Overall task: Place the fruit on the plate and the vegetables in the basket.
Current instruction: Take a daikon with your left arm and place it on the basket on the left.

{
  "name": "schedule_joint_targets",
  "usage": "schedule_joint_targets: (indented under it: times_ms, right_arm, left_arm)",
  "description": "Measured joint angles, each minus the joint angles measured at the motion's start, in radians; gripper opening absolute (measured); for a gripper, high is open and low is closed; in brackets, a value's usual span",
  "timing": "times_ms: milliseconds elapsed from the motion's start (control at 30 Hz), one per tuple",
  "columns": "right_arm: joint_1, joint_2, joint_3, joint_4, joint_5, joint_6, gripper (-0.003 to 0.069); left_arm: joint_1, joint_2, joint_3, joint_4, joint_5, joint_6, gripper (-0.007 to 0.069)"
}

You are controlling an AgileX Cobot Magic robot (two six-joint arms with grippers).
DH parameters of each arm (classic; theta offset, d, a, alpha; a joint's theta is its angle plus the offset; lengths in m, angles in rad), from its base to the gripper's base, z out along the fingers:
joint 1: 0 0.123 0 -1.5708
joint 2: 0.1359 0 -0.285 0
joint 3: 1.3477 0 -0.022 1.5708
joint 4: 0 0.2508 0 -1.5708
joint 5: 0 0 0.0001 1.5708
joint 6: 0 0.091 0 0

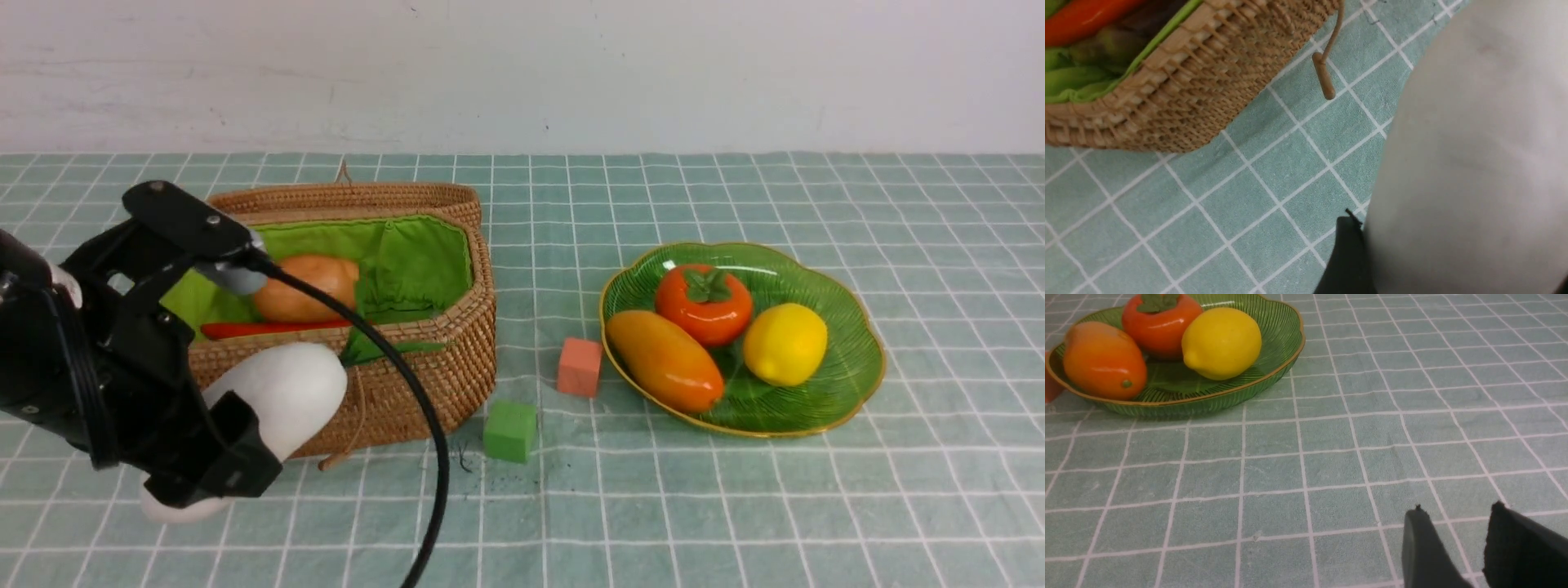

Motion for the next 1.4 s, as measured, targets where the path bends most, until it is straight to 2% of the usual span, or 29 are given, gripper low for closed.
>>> schedule_joint_targets:
  times_ms: [133,333,467,600,800,900,1100,1400]
  right_arm:
    - [0.0,0.0,0.0,0.0,0.0,0.0,0.024]
    - [0.0,0.0,0.0,0.0,0.0,0.0,0.024]
    - [0.0,0.0,0.0,0.0,0.0,0.0,0.024]
    - [0.0,0.0,0.0,0.0,0.0,0.0,0.024]
    - [0.0,0.0,0.0,0.0,0.0,0.0,0.024]
    - [0.0,0.0,0.0,0.0,0.0,0.0,0.024]
    - [0.0,0.0,0.0,0.0,0.0,0.0,0.024]
    - [0.0,0.0,0.0,0.0,0.0,0.0,0.024]
  left_arm:
    - [0.058,0.0,-0.013,-0.114,-0.003,0.023,0.0542]
    - [0.079,0.007,-0.109,-0.229,-0.011,0.099,0.0542]
    - [0.079,0.053,-0.203,-0.269,-0.033,0.073,0.0541]
    - [0.08,0.114,-0.251,-0.272,-0.097,0.03,0.0541]
    - [0.08,0.215,-0.258,-0.279,-0.32,0.015,0.0541]
    - [0.08,0.261,-0.258,-0.266,-0.377,0.015,0.0541]
    - [0.08,0.368,-0.258,-0.254,-0.431,0.015,0.0541]
    - [0.08,0.433,-0.26,-0.256,-0.427,0.012,0.0551]
